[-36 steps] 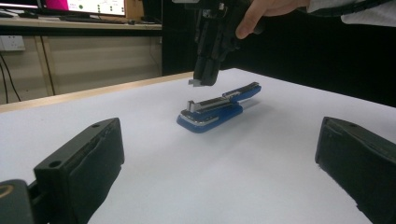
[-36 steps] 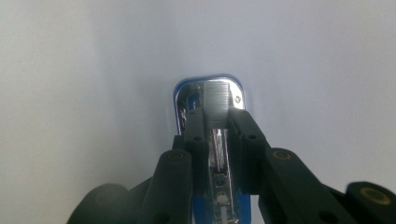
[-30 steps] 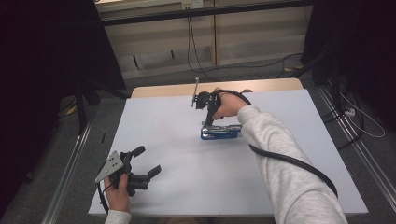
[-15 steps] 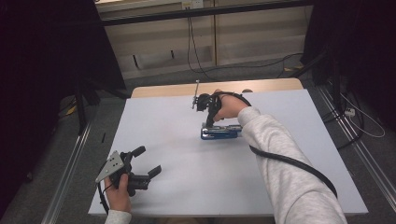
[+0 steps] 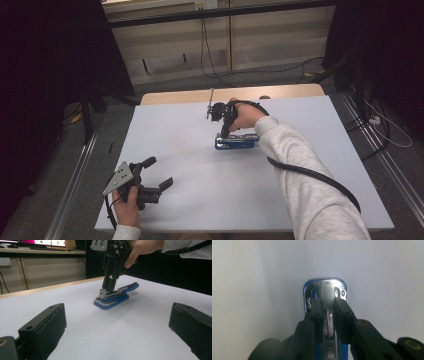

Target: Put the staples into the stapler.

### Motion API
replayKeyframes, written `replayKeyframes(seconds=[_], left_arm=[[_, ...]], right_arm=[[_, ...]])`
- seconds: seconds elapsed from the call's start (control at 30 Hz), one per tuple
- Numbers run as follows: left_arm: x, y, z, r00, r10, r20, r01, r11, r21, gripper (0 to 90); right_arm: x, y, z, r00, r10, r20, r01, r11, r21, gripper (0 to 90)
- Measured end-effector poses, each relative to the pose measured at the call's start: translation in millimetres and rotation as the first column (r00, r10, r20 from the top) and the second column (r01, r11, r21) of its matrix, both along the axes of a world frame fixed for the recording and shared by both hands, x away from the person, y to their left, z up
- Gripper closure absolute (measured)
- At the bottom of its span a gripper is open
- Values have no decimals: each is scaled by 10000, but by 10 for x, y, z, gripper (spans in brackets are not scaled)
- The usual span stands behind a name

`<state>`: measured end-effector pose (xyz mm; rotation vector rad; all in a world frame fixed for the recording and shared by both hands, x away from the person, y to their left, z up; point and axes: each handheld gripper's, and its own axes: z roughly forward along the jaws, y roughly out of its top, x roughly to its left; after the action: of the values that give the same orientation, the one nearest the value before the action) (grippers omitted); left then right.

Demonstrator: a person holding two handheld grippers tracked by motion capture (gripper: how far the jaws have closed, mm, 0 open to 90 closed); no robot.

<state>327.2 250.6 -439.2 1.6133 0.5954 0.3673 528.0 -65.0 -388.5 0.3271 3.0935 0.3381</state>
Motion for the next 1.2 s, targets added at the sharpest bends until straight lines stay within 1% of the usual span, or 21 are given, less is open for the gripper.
replayKeyframes(seconds=[0.07, 0.13, 0.17, 0.43, 0.5, 0.63, 0.67, 0.73, 0.9, 0.93, 0.97, 1.0, 1.03, 1.07, 1.1, 1.13, 1.17, 1.2], left_arm=[[-2, -2, 0, 10000, -1, -25, 1, 10000, -13, 13], [-2, -2, 0, 10000, 9, -13, -9, 10000, -14, 13], [-1, -2, 0, 10000, -1, -16, 1, 10000, -19, 13], [1, -3, 0, 10000, -7, 11, 7, 10000, 9, 13], [0, -2, 0, 10000, 14, -24, -14, 10000, 4, 13], [4, -2, -1, 10000, -8, -6, 9, 10000, 50, 13], [6, -9, -6, 10000, -21, -82, 21, 10000, 25, 13], [7, -12, -8, 9999, -32, -113, 32, 10000, 49, 13], [8, -11, -8, 9999, -39, -138, 40, 10000, 48, 13], [8, -12, -8, 9999, -32, -131, 32, 10000, 46, 13], [8, -12, -8, 9999, -26, -125, 26, 10000, 47, 13], [9, -12, -8, 9999, -28, -128, 28, 10000, 39, 13], [11, -12, -9, 9999, -27, -134, 28, 10000, 31, 13], [14, -12, -11, 9999, -20, -138, 21, 10000, 52, 13], [14, -12, -11, 9999, -20, -138, 21, 10000, 52, 13], [24, -11, -13, 9999, -16, -159, 18, 9999, 146, 13], [27, -11, -13, 9999, -5, -163, 7, 9999, 135, 13], [32, -13, -14, 9998, -15, -181, 17, 9999, 122, 12]], right_arm=[[-4, -3, -3, 9999, -99, 19, 99, 9999, -39, 783], [1, -9, -12, 10000, 6, 62, -6, 10000, 78, 783], [-1, -11, -11, 10000, -16, 48, 16, 10000, 2, 784], [-9, -12, -27, 10000, 69, 1, -69, 9999, -85, 783], [-9, -17, -36, 10000, 25, 32, -25, 10000, 3, 783], [-9, -15, -37, 10000, 55, 33, -55, 10000, -12, 781], [-9, -15, -37, 10000, -10, 15, 10, 10000, -23, 777], [-9, -16, -50, 10000, -96, -1, 96, 9998, 154, 764], [-14, -27, -65, 9999, -139, 101, 137, 9996, 247, 709], [-18, -31, -57, 9998, -209, 40, 208, 9995, 251, 701], [-15, -39, -55, 9997, -173, 157, 167, 9992, 372, 680], [-25, -46, -44, 9994, -260, 233, 252, 9990, 363, 672], [-29, -56, -35, 9996, -190, 205, 181, 9989, 438, 667], [-40, -68, -22, 9995, -291, 137, 284, 9986, 445, 651], [-43, -84, -16, 9992, -272, 280, 256, 9982, 547, 633], [-58, -101, -4, 9988, -380, 298, 360, 9974, 629, 629], [-66, -124, 8, 9989, -367, 278, 345, 9964, 769, 621], [-84, -149, 22, 9983, -492, 309, 461, 9944, 954, 590]])
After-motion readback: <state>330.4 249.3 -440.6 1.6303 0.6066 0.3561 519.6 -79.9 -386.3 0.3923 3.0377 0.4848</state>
